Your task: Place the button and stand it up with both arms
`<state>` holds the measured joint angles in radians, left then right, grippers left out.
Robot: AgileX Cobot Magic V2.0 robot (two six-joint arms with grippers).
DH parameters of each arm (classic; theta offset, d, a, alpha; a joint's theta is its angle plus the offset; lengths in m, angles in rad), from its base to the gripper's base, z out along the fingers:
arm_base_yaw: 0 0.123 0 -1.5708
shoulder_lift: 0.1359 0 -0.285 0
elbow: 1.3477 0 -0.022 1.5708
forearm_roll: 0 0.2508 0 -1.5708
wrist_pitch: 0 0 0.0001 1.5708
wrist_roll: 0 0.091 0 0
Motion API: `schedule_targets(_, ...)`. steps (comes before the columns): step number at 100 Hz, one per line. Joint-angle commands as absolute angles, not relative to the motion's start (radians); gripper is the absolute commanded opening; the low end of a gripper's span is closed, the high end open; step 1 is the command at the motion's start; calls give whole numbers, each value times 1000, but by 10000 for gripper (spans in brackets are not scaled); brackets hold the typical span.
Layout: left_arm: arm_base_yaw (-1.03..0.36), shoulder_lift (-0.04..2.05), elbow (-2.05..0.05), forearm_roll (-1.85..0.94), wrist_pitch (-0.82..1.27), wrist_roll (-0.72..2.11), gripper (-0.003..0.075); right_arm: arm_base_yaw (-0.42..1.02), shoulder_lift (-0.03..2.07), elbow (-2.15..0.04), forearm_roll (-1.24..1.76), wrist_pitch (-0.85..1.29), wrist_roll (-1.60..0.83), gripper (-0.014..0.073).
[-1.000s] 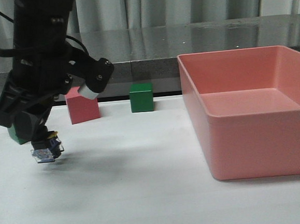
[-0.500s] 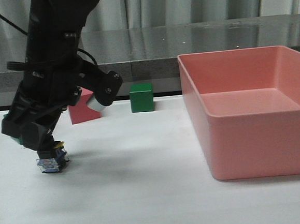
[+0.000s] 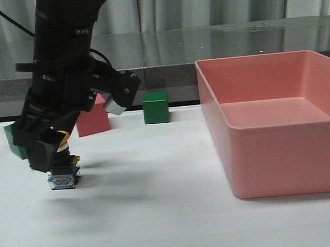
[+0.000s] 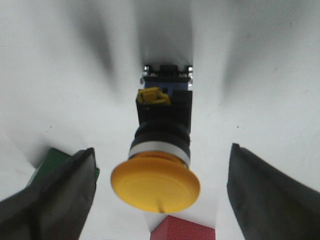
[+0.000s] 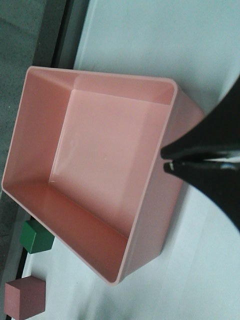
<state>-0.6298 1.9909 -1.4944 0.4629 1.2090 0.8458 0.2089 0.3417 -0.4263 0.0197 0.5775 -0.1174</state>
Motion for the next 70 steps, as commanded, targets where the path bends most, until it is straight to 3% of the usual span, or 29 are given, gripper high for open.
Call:
schedule_targets(1,-637,1897,-1523,476,1276,813,536,204,348,-453,13,508,-121,-62)
schedule_targets(17,-610,1805,-1523,476,1278,700,530,204,348,-453,13,508,-121,-62)
schedule_targets(24,-581,1752,-1523,476,1278,637,481,204,348,-453,13,508,-121,-62)
schedule_targets(33,-536,1673,-1523,473,1278,508,330,204,348,-453,13,508,-121,-62)
schedule_targets(47,-422,1539,-1523,408,1274,404,-23,204,348,-453,13,508,-121,-62)
schedule_targets(59,-298,1418,-1515,253,1240,383,-20,204,348,-453,13,508,-121,-62)
schedule_targets(70,-220,1269,-1439,147,1072,383,-20,204,348,-453,13,508,-121,-62)
